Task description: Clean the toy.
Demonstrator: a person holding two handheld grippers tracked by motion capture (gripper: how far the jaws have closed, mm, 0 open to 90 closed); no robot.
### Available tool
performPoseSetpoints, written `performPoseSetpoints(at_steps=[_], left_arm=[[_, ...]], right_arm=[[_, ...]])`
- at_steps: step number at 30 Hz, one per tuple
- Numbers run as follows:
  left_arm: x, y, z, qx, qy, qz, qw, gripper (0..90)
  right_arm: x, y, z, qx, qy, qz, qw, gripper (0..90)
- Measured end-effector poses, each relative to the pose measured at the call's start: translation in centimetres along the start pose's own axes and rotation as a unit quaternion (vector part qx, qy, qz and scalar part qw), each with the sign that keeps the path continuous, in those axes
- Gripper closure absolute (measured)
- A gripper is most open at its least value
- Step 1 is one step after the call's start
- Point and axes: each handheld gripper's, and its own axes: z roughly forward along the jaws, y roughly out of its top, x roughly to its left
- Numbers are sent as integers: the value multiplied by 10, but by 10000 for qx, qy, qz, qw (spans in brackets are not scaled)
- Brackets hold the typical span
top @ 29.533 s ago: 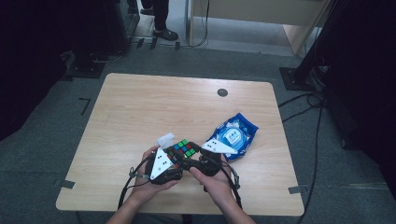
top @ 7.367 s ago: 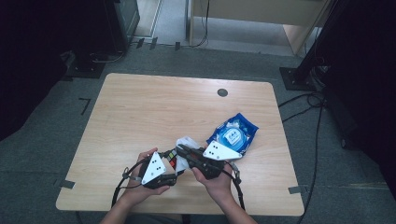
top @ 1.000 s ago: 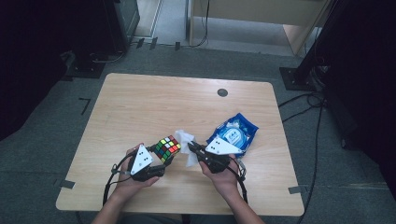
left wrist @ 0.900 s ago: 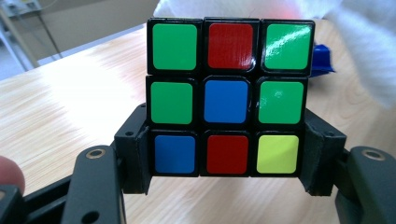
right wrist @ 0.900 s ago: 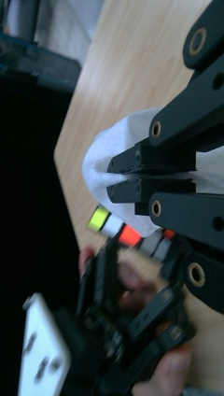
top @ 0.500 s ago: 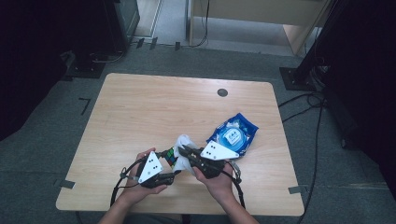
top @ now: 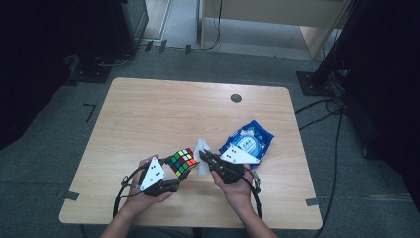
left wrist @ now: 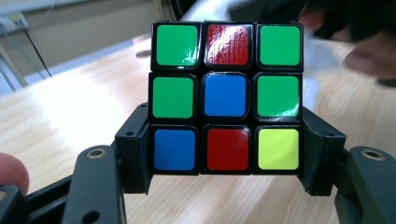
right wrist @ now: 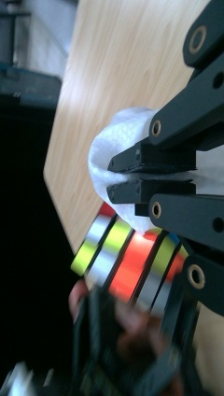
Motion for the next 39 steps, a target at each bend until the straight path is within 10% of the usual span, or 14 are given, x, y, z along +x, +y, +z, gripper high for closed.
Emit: performPoseSetpoints(at_steps=[7,22,33,39], left_arm=[[-14,5,4,3,-166,198,9997,343],[-8,7,-3,-186,-116,97,9997,343],[-15,4,4,-19,-157,187,9997,343],[-14,9,0,-157,-207,151,9995,343]], right_arm=[[33,13,-1,-231,435,-354,9982,868],[9,0,3,-89,56,-52,9999,866],[29,9,0,-217,374,-212,9988,862],[15,5,-1,-205,249,49,9995,863]])
